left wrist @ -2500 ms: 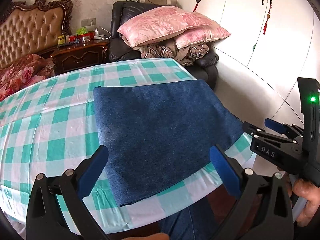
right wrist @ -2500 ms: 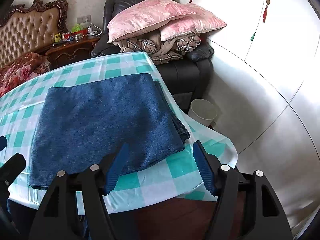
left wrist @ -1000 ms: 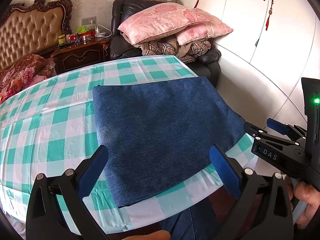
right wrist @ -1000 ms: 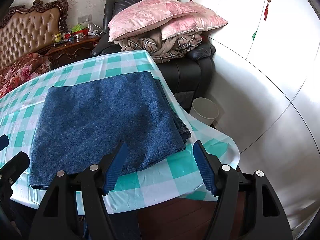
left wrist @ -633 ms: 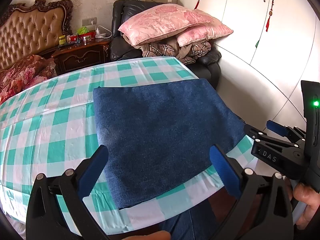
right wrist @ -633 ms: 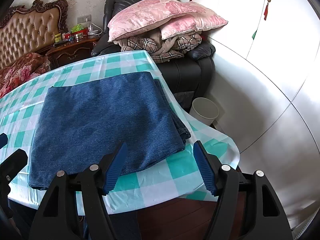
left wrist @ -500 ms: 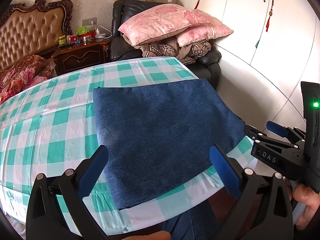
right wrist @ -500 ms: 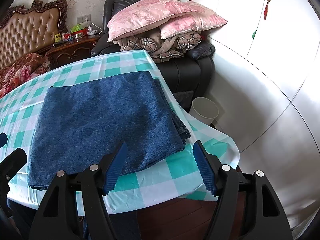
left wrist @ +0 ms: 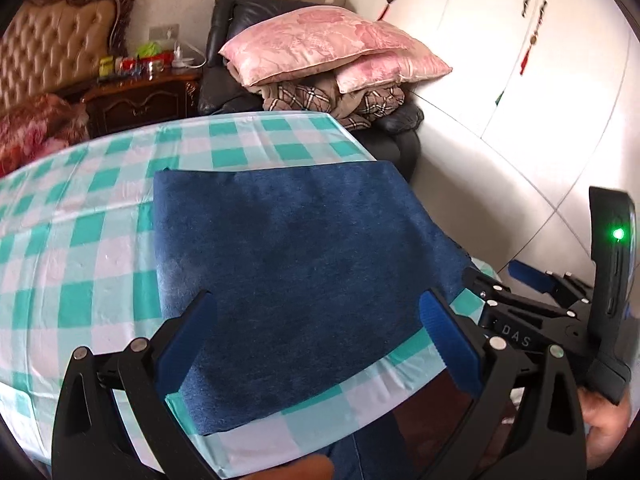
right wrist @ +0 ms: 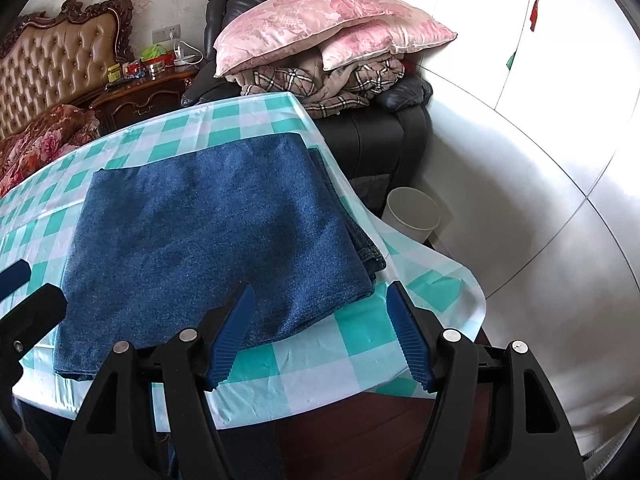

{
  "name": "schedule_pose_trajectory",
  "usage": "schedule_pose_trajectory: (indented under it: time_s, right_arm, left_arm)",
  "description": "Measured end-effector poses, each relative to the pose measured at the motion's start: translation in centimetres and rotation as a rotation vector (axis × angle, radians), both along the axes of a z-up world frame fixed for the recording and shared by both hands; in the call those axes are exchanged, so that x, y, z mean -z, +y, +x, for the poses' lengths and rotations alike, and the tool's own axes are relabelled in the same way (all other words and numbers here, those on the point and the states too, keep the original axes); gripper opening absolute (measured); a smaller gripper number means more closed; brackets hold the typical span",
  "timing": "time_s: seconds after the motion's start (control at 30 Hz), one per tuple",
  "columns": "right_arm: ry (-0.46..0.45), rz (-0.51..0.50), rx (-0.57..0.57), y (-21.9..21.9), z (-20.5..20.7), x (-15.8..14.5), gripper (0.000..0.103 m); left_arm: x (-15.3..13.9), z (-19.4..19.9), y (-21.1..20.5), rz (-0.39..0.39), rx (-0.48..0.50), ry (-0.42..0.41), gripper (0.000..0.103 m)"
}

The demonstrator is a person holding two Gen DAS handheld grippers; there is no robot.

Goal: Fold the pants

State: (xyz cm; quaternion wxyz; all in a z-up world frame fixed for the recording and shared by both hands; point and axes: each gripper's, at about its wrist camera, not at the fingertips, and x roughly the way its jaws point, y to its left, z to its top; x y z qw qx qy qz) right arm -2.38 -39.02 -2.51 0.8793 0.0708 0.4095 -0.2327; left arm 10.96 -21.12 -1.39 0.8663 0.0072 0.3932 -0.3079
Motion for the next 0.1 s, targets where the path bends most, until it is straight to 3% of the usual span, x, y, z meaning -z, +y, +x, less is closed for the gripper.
schedule_pose_trajectory:
  time_s: [0.07, 0.1]
  right_arm:
    - [-0.023, 0.032, 0.013, -0.6, -0.2, 0.4, 0.078]
    - [-0.029, 0.043, 0.026, -1.3, -0.1, 0.6, 0.079]
  left_arm:
    - [0.1, 0.1, 2.4, -0.001, -0.042, 0.003, 0.101]
    - [0.3, 0.2, 4.1, 0.0, -0.079, 0.003, 0.101]
